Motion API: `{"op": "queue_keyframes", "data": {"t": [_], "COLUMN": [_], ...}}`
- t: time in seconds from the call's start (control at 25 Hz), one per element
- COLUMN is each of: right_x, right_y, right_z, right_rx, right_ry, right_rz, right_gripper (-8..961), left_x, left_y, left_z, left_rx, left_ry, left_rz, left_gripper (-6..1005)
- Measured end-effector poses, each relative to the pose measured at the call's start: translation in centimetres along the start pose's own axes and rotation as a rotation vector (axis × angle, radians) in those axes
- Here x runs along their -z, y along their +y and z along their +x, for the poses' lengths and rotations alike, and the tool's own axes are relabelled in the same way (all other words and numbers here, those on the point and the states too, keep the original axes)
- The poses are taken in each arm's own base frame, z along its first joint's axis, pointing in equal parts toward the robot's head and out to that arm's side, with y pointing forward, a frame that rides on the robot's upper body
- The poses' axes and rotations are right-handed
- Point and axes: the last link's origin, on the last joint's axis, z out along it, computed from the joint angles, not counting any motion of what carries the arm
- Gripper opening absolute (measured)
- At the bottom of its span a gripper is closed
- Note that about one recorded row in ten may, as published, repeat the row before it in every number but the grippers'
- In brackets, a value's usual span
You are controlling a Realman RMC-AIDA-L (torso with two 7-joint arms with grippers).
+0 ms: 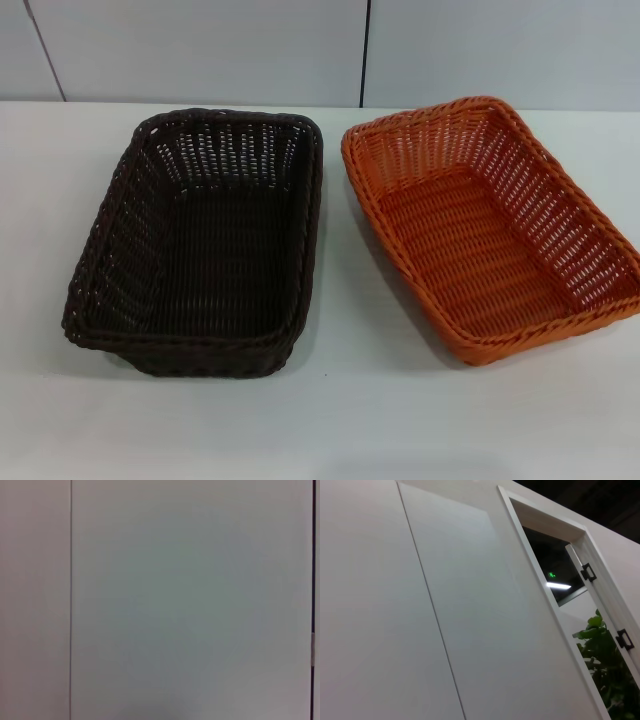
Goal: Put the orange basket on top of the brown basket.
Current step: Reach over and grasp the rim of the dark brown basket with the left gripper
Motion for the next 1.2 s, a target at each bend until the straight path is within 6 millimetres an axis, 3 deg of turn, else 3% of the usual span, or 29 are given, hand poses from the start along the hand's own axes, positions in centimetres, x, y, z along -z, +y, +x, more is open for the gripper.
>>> {"op": "queue_keyframes", "data": {"t": [0.28, 0.48, 0.64, 0.8, 0.88, 0.92, 1.08, 1.12, 1.16, 1.2], "right_x": [-0.1, -0.1, -0.2, -0.1, 0.0, 0.0, 0.1, 0.1, 0.1, 0.1], "right_y": [0.1, 0.2, 0.3, 0.4, 0.5, 0.5, 0.4, 0.4, 0.3, 0.3], "right_z": [-0.1, -0.1, -0.1, -0.3, -0.3, -0.3, -0.2, -0.2, -0.1, 0.0], "right_rx": [0.000, -0.006, -0.010, -0.011, -0.012, -0.011, -0.004, -0.003, -0.001, 0.000], "right_ry": [-0.007, -0.008, -0.015, -0.025, -0.020, -0.019, -0.014, -0.010, -0.006, -0.004], "right_rz": [-0.006, -0.009, -0.014, -0.022, -0.032, -0.036, -0.040, -0.040, -0.041, -0.042], "right_gripper": [784, 785, 785, 785, 785, 785, 785, 785, 785, 785], "left_x": [0.0, -0.7, -3.8, -6.5, -6.7, -7.0, -7.0, -6.5, -5.3, -5.3], "left_y": [-0.1, 1.4, 2.7, 4.5, 4.9, 5.5, 5.5, 7.2, 8.8, 8.8], "left_z": [-0.1, 0.5, 2.7, 6.5, 7.4, 9.0, 9.0, 12.4, 14.3, 14.3], "left_rx": [-0.003, -0.030, -0.058, -0.066, -0.075, -0.083, -0.083, -0.155, -0.186, -0.186], "left_ry": [-0.003, -0.004, -0.063, -0.179, -0.219, -0.250, -0.250, -0.407, -0.525, -0.525], "left_rz": [0.001, -0.086, -0.163, -0.280, -0.308, -0.339, -0.339, -0.432, -0.522, -0.522], "left_gripper": [795, 793, 792, 790, 790, 789, 788, 788, 787, 787]}}
